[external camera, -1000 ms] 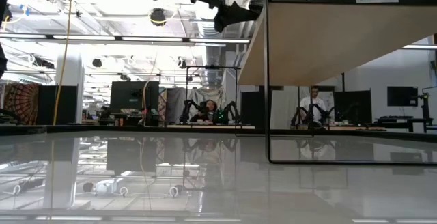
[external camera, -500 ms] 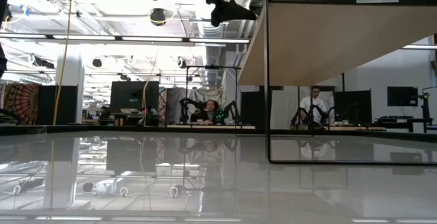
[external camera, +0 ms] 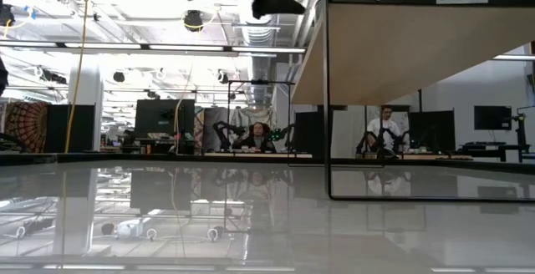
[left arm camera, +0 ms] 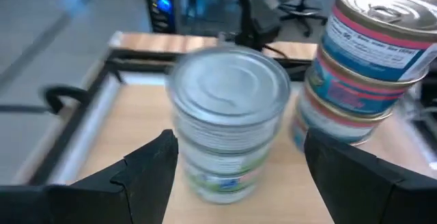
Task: Stack canned seafood by type on shelf
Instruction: Stack the blue tuna can on top of the blue tuna can
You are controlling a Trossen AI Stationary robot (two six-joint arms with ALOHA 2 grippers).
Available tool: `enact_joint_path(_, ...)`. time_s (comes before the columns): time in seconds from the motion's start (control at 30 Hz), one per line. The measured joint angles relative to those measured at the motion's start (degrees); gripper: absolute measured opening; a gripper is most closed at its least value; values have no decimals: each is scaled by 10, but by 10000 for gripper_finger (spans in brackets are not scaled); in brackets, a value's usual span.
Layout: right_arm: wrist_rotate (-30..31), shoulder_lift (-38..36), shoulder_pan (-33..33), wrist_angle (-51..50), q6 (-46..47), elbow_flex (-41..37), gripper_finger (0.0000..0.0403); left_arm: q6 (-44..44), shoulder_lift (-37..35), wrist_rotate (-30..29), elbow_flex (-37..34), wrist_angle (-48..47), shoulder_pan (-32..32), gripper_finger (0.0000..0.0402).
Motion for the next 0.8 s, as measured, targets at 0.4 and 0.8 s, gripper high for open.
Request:
enact_joint_path(0.4,35,-1,30,-100,46,-21,260,81,-159,-127,-180,-17,-116,306)
enact_joint_path(0.8,177,22,123,-143,52,-30,260,-75,-282,-211,-269,-63,-240,306)
